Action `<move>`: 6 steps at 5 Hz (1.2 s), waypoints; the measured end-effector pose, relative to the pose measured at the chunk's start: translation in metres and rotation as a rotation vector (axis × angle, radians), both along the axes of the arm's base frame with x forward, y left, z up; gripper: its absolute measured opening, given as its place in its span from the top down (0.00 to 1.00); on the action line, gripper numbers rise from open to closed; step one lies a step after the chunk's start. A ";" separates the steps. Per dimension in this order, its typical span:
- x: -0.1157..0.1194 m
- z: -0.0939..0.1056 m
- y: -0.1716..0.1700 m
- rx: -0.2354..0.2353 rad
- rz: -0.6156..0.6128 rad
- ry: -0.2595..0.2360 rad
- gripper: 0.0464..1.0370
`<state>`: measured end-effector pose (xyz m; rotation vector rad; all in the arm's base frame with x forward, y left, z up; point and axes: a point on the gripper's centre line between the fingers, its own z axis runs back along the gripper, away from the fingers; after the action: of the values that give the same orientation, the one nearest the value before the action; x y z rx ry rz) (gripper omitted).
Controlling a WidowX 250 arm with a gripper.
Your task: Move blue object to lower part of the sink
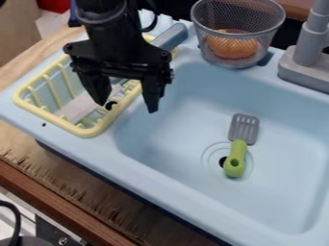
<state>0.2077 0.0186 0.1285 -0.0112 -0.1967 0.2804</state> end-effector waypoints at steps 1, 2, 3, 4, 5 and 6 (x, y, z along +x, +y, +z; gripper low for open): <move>-0.002 -0.004 0.000 -0.001 0.000 0.014 0.04; 0.008 -0.007 0.003 0.032 -0.054 -0.026 0.04; 0.023 -0.006 0.004 0.052 -0.154 -0.069 0.04; 0.036 0.003 0.010 0.106 -0.235 -0.123 0.04; 0.051 0.009 0.015 0.195 -0.323 -0.136 0.04; 0.062 0.010 0.018 0.265 -0.436 -0.113 0.04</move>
<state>0.2696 0.0364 0.1382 0.1906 -0.3357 -0.1829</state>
